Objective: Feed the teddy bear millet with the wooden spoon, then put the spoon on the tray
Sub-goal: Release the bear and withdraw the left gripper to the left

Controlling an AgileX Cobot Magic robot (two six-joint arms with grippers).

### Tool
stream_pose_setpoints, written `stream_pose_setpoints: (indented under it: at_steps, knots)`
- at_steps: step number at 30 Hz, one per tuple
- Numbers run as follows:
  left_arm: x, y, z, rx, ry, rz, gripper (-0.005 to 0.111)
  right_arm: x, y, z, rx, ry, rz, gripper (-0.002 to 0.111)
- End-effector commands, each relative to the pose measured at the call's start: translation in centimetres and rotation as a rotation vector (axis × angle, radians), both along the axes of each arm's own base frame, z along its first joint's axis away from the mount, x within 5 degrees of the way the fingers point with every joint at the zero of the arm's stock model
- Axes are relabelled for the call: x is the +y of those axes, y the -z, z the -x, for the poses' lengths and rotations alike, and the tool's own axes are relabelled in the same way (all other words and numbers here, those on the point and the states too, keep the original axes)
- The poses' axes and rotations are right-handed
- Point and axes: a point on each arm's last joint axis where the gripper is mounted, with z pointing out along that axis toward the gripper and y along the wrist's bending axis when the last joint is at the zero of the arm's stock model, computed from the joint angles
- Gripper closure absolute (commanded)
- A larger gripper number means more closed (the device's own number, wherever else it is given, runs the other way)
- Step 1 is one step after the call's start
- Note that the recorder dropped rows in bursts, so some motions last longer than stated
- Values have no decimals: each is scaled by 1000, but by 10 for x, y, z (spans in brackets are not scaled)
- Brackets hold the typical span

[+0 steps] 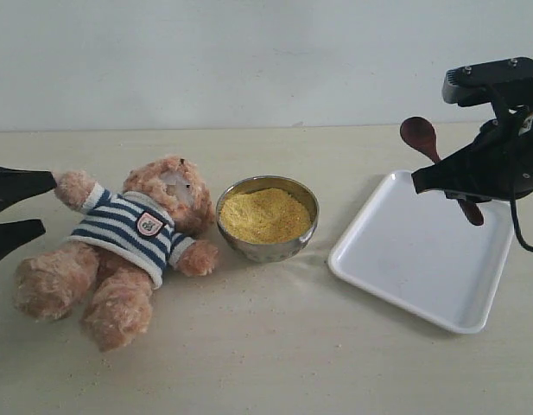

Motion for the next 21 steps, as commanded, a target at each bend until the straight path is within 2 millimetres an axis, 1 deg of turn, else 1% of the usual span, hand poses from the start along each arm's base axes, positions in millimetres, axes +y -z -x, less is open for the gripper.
stream_pose_setpoints:
  at_steps: [1,5,9,14,17,21]
  knots:
    - [15,-8,3,7,-61,40,17,-1,-1,-3,-34,0,-5,108]
    - [16,-22,3,-17,-67,34,32,-1,-2,-3,-41,0,-6,108]
    - [15,-39,4,37,-102,114,41,-1,-2,-3,-44,1,-7,108]
    - [14,-61,6,90,-135,202,57,-1,-2,-3,-40,0,-6,108]
    - [9,-67,13,146,-83,190,70,-1,-1,-2,-26,0,-3,108]
    - [4,-77,21,158,-14,124,95,-1,0,-1,-9,-1,1,108]
